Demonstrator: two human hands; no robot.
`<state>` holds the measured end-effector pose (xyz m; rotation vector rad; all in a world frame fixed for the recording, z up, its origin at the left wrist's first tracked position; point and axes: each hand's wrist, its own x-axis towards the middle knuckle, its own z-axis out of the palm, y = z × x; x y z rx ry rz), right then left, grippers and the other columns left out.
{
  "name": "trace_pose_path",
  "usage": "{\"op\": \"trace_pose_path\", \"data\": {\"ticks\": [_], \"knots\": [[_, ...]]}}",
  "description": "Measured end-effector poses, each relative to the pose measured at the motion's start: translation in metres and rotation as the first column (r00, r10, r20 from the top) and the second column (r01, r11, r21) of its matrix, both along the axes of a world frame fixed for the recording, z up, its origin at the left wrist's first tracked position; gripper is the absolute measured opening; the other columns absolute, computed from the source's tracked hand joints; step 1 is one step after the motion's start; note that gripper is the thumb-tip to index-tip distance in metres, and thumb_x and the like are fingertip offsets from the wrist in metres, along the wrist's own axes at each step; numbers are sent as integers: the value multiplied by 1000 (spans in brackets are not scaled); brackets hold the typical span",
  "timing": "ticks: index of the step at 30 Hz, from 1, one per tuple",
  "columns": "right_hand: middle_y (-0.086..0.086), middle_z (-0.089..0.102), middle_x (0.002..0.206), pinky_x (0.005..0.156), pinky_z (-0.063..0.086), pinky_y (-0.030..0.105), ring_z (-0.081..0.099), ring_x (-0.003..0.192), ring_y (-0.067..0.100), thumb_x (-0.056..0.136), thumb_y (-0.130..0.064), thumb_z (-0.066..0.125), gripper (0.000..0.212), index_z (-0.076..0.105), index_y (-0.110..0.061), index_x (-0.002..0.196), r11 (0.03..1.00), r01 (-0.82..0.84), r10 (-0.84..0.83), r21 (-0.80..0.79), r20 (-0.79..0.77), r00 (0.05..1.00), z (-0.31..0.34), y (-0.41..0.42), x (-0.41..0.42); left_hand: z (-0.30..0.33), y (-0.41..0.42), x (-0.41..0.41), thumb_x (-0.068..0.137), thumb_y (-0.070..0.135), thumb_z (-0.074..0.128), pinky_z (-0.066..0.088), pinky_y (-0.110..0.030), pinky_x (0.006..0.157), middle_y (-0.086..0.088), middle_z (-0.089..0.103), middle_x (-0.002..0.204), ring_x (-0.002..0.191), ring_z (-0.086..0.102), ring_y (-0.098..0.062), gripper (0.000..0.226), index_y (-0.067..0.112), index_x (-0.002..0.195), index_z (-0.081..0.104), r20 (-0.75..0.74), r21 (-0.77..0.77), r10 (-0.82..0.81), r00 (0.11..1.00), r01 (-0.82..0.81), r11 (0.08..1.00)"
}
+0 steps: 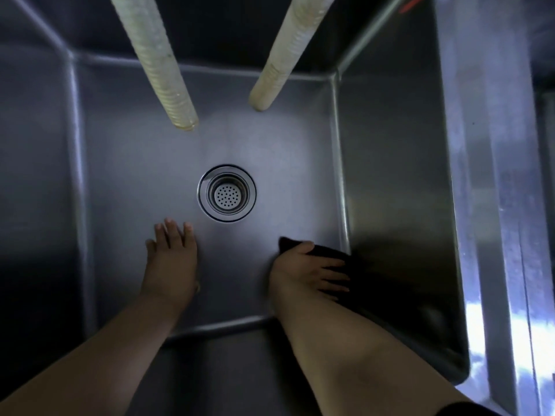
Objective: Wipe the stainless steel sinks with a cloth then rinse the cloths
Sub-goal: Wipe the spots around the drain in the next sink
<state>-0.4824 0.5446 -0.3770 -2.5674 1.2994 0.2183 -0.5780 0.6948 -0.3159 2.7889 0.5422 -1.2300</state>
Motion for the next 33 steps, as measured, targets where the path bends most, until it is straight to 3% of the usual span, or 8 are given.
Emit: {"op": "trace_pose_path", "data": {"ticks": [6, 9, 12, 15, 17, 24, 28, 33], "knots": [[37, 18, 148, 110, 3, 62, 9, 138, 54, 84, -40, 51, 78, 25, 4, 144, 990, -128, 126, 52, 47, 991, -2, 19, 34, -1, 1, 1, 76, 49, 67, 20, -50, 113, -32, -3, 152, 140, 8, -47, 115, -1, 146, -10, -11, -28, 31, 999, -31, 999], [31, 14, 152, 110, 5, 62, 6, 141, 50, 88, -43, 48, 79, 19, -1, 148, 899, -435, 437, -56, 36, 899, -9, 27, 49, -2, 1, 1, 76, 47, 68, 18, -50, 113, -32, -4, 152, 140, 7, -47, 115, -1, 146, -10, -13, -32, 49, 999, -50, 998], [24, 13, 155, 112, 3, 58, 7, 143, 44, 89, -47, 40, 78, 15, -6, 150, 558, -820, 827, -128, 9, 561, -10, 29, 72, -3, 0, -1, 76, 44, 69, 18, -51, 113, -33, -3, 151, 140, 7, -48, 114, -1, 146, -8, -2, -27, 50, 999, -51, 998], [18, 16, 157, 116, 3, 51, 9, 144, 38, 89, -47, 37, 73, 17, -13, 151, 111, -982, 994, -154, 15, 110, -7, 25, 103, -7, 0, -2, 75, 41, 70, 16, -51, 114, -33, -4, 152, 141, 5, -48, 113, 0, 147, -8, 0, -31, 70, 998, -70, 997], [15, 16, 157, 117, 3, 48, 9, 145, 35, 91, -44, 38, 70, 18, -16, 151, -106, -986, 992, -131, 52, -114, -4, 20, 113, -7, 1, -3, 74, 39, 71, 15, -51, 115, -32, -6, 152, 141, 4, -47, 115, 2, 147, -9, -5, -44, 89, 996, -89, 995], [17, 36, 149, 113, 23, 54, 29, 138, 40, 86, -26, 56, 59, 42, -12, 142, -577, -811, 789, -98, 192, -584, 14, -11, 67, 12, 2, -1, 81, 27, 67, 18, -46, 116, -26, -6, 155, 143, 4, -41, 101, 8, 149, -6, -11, -69, 125, 992, -126, 990], [20, 40, 145, 105, 33, 59, 36, 133, 45, 77, -10, 72, 67, 46, -6, 138, -809, -588, 578, 15, 199, -791, 32, -25, 47, 50, 12, 5, 87, 31, 57, 42, -37, 99, -10, 39, 143, 127, 44, -28, 56, 16, 138, 40, -60, -156, 163, 985, -171, 973], [5, 5, 160, 111, 19, 42, 12, 144, 30, 92, -8, 48, 70, 14, -23, 151, -793, -463, 443, 396, -146, -884, 74, -43, 44, 115, -11, -29, 94, 33, 44, 46, -33, 92, -4, 57, 125, 115, 54, -25, 36, 19, 126, 53, 27, -186, 250, 968, -241, 953]]}}
